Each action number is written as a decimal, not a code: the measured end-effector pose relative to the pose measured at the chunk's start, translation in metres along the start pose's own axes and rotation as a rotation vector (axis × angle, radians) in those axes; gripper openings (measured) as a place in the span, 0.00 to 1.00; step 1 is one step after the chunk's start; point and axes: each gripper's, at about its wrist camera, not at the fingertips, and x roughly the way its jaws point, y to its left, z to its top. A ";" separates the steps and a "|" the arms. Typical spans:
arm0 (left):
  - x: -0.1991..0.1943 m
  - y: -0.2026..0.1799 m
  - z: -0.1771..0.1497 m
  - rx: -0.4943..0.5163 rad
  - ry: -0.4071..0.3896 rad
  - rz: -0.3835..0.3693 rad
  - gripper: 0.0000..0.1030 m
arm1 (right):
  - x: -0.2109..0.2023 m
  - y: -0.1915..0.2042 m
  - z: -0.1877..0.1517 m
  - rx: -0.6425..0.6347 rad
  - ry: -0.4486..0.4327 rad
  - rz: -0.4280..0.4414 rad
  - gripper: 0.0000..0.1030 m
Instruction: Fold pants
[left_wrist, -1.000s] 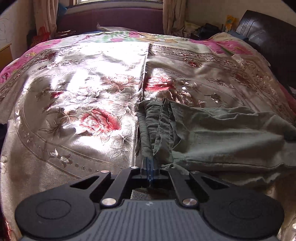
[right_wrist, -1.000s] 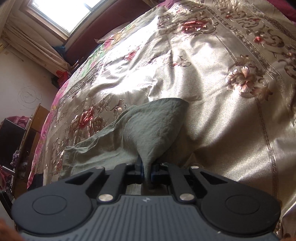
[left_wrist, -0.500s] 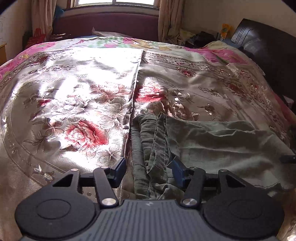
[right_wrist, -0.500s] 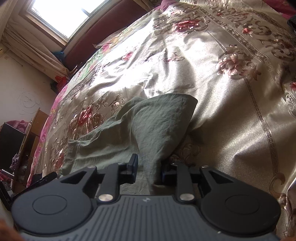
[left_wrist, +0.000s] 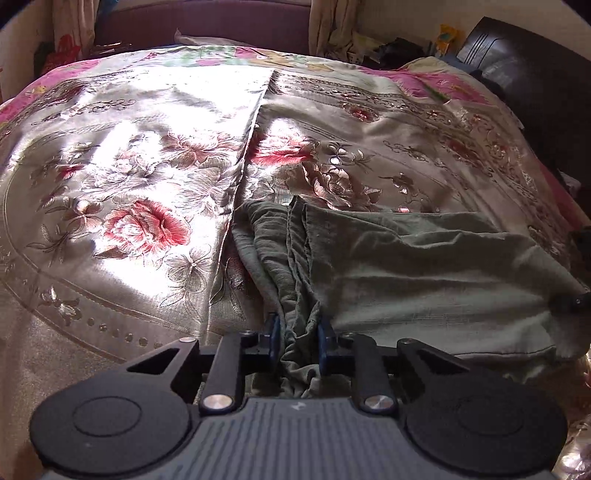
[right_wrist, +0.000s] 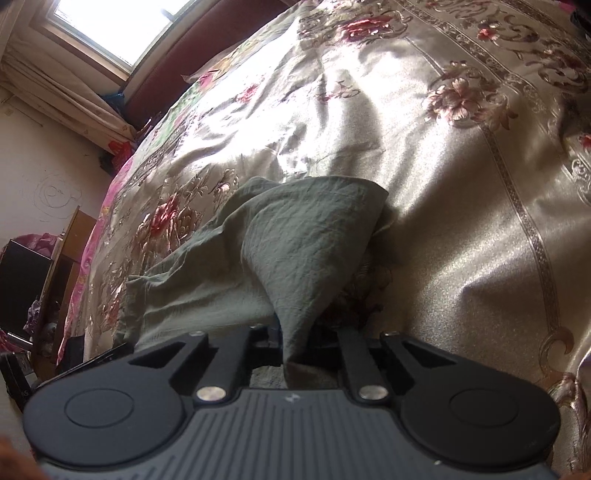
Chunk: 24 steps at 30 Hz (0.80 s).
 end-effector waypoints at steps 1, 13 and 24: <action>-0.006 -0.001 -0.004 0.003 -0.004 -0.002 0.33 | -0.006 0.002 -0.001 -0.009 -0.004 0.007 0.08; -0.040 -0.023 -0.053 0.117 -0.030 0.018 0.36 | -0.031 0.020 -0.025 -0.040 0.006 -0.093 0.09; -0.091 -0.020 -0.053 0.174 -0.180 0.098 0.37 | -0.012 -0.021 -0.026 0.129 -0.044 -0.016 0.43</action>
